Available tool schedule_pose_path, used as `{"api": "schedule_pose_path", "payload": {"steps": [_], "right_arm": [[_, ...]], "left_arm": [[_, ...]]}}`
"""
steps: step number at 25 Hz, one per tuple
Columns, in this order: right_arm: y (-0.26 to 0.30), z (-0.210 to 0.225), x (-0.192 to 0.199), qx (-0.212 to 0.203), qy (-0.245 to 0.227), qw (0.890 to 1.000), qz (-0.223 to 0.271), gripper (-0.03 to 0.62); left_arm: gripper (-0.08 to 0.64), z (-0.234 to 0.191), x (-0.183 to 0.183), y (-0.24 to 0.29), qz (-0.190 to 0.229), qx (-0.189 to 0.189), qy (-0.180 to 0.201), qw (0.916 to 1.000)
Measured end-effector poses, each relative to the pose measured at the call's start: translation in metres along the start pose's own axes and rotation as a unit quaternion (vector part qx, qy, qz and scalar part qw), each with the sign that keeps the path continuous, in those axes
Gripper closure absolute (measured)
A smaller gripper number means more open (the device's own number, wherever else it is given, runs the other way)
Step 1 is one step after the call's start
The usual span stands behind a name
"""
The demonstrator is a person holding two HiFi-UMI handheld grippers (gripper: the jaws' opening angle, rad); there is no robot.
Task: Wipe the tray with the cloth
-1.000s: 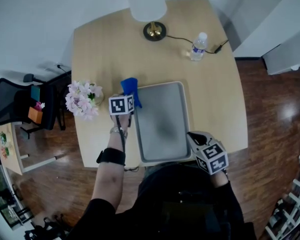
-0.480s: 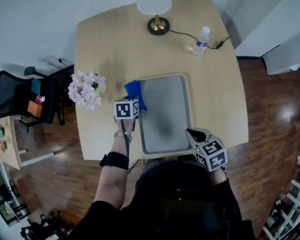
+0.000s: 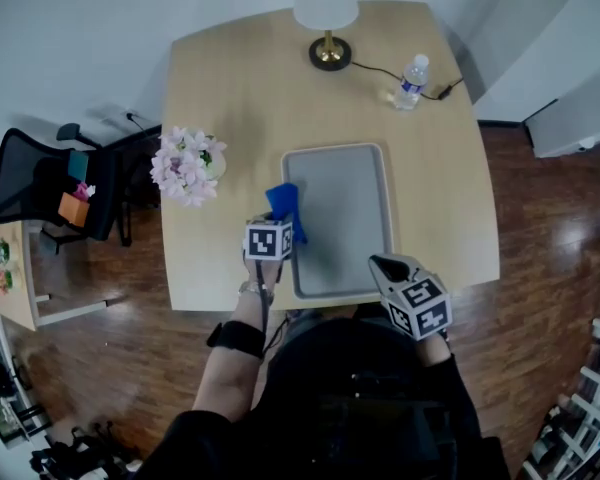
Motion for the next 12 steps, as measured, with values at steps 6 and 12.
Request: {"api": "schedule_pose_path", "payload": {"steps": [6,12], "right_arm": [[0.001,-0.024,0.002,0.006,-0.009,1.0,0.003,0.586],[0.004,-0.055,0.008,0.023,-0.009,1.0,0.007,0.586]], "left_arm": [[0.457,0.018,0.037,-0.011,-0.014,0.031,0.014,0.9993],[0.457,0.028,0.069,-0.024,-0.021,0.045,0.046,0.9977]]}}
Point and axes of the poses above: the fingertips, and each gripper's own axes: y forward along the fingers, z to its right, x out of its underside, the point moved 5 cm from there along -y, backward along the fingers, and after that the axes turned 2 degrees about -z, right-handed, at the moved point
